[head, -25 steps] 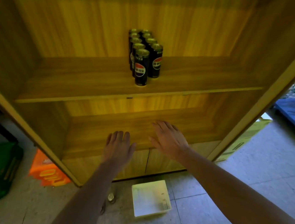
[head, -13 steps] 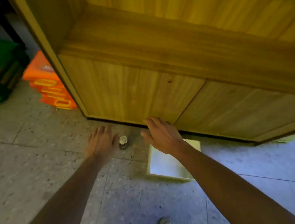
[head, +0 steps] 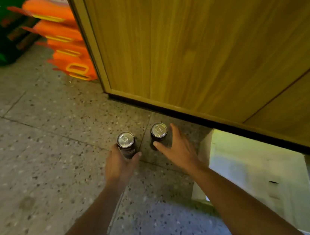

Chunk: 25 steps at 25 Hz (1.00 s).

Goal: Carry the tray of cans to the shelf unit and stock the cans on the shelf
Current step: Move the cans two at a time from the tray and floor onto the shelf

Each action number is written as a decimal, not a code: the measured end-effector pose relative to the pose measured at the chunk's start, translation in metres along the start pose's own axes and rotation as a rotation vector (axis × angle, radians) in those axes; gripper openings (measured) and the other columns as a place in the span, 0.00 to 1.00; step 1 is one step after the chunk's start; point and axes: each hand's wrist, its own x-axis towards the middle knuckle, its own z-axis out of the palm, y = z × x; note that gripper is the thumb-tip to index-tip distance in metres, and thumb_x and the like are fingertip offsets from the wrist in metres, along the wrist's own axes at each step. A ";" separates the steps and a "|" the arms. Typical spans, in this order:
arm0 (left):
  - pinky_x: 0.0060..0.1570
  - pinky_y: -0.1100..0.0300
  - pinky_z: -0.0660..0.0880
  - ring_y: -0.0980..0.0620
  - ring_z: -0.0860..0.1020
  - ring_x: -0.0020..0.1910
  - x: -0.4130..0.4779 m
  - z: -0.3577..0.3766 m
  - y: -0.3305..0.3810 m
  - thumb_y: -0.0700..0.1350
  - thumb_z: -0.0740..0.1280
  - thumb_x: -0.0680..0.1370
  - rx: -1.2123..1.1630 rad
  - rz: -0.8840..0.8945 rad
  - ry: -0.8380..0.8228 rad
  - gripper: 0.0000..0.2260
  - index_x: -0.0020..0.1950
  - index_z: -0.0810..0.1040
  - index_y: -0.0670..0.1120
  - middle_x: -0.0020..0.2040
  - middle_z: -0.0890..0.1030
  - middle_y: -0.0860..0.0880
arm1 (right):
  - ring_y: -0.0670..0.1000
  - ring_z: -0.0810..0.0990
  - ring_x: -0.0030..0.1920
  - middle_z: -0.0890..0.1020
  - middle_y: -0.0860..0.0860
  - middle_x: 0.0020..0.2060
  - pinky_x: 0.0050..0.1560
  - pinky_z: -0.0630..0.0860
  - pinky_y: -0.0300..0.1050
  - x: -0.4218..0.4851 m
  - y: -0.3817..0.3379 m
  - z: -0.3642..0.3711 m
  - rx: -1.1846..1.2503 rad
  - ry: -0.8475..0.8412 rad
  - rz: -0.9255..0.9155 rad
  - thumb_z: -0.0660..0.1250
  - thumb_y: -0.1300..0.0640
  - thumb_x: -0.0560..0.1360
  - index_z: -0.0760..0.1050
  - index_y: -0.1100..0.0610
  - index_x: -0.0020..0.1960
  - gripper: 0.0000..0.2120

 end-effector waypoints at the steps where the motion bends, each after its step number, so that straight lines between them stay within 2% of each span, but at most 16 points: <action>1: 0.48 0.53 0.73 0.42 0.77 0.58 0.004 0.003 0.003 0.57 0.77 0.67 -0.070 -0.031 0.043 0.31 0.63 0.70 0.45 0.57 0.78 0.45 | 0.57 0.64 0.76 0.61 0.51 0.79 0.69 0.68 0.57 0.006 -0.001 0.002 0.062 0.013 0.028 0.64 0.22 0.64 0.47 0.44 0.79 0.52; 4: 0.44 0.55 0.71 0.45 0.79 0.52 0.014 0.003 0.015 0.53 0.79 0.65 -0.209 -0.077 0.095 0.25 0.55 0.73 0.49 0.49 0.78 0.52 | 0.52 0.69 0.73 0.69 0.48 0.75 0.66 0.70 0.49 0.016 -0.006 0.009 0.227 -0.004 0.021 0.73 0.27 0.61 0.55 0.42 0.77 0.51; 7: 0.46 0.54 0.74 0.48 0.80 0.49 0.023 0.001 0.023 0.50 0.80 0.64 -0.208 -0.056 0.078 0.24 0.56 0.76 0.48 0.49 0.82 0.51 | 0.47 0.78 0.63 0.80 0.43 0.60 0.60 0.76 0.43 0.026 -0.007 0.017 0.294 0.023 0.004 0.79 0.36 0.61 0.70 0.45 0.66 0.38; 9: 0.47 0.55 0.74 0.48 0.80 0.49 0.026 0.000 0.027 0.49 0.80 0.64 -0.218 -0.061 0.075 0.24 0.57 0.78 0.47 0.50 0.83 0.50 | 0.44 0.81 0.56 0.81 0.40 0.53 0.55 0.78 0.41 0.027 -0.010 0.017 0.287 0.040 -0.014 0.79 0.37 0.62 0.73 0.43 0.59 0.30; 13: 0.49 0.51 0.78 0.47 0.82 0.48 0.022 -0.019 0.046 0.47 0.80 0.64 -0.227 -0.049 0.047 0.21 0.54 0.80 0.45 0.48 0.84 0.47 | 0.40 0.79 0.49 0.83 0.41 0.52 0.42 0.70 0.27 0.016 -0.028 -0.003 0.272 0.065 -0.043 0.79 0.37 0.62 0.75 0.44 0.59 0.29; 16: 0.50 0.44 0.79 0.45 0.82 0.48 0.006 -0.057 0.083 0.46 0.78 0.64 -0.247 -0.011 -0.009 0.18 0.51 0.80 0.44 0.46 0.85 0.45 | 0.40 0.79 0.48 0.84 0.43 0.52 0.40 0.67 0.23 -0.001 -0.062 -0.044 0.295 0.084 -0.058 0.81 0.40 0.62 0.77 0.48 0.59 0.29; 19: 0.48 0.44 0.79 0.44 0.82 0.46 -0.029 -0.124 0.154 0.45 0.77 0.65 -0.253 0.058 -0.029 0.16 0.49 0.80 0.42 0.45 0.84 0.44 | 0.41 0.80 0.49 0.84 0.43 0.52 0.44 0.73 0.28 -0.039 -0.119 -0.124 0.292 0.117 -0.092 0.80 0.39 0.62 0.78 0.49 0.59 0.30; 21: 0.44 0.44 0.79 0.43 0.82 0.43 -0.061 -0.185 0.221 0.46 0.76 0.64 -0.222 0.115 -0.044 0.12 0.44 0.80 0.43 0.40 0.84 0.45 | 0.44 0.82 0.50 0.85 0.44 0.52 0.47 0.80 0.40 -0.072 -0.173 -0.202 0.265 0.112 -0.123 0.78 0.36 0.61 0.78 0.49 0.58 0.31; 23: 0.38 0.45 0.80 0.44 0.82 0.37 -0.093 -0.247 0.291 0.46 0.76 0.63 -0.202 0.180 -0.059 0.09 0.37 0.78 0.46 0.34 0.83 0.46 | 0.46 0.83 0.51 0.85 0.44 0.51 0.49 0.82 0.48 -0.107 -0.231 -0.283 0.266 0.104 -0.149 0.76 0.34 0.61 0.78 0.50 0.59 0.32; 25: 0.35 0.51 0.79 0.47 0.82 0.36 -0.124 -0.313 0.368 0.46 0.78 0.61 -0.195 0.221 -0.052 0.10 0.38 0.79 0.47 0.33 0.83 0.48 | 0.46 0.83 0.51 0.85 0.44 0.52 0.49 0.82 0.49 -0.145 -0.288 -0.373 0.274 0.164 -0.171 0.75 0.32 0.61 0.78 0.49 0.59 0.32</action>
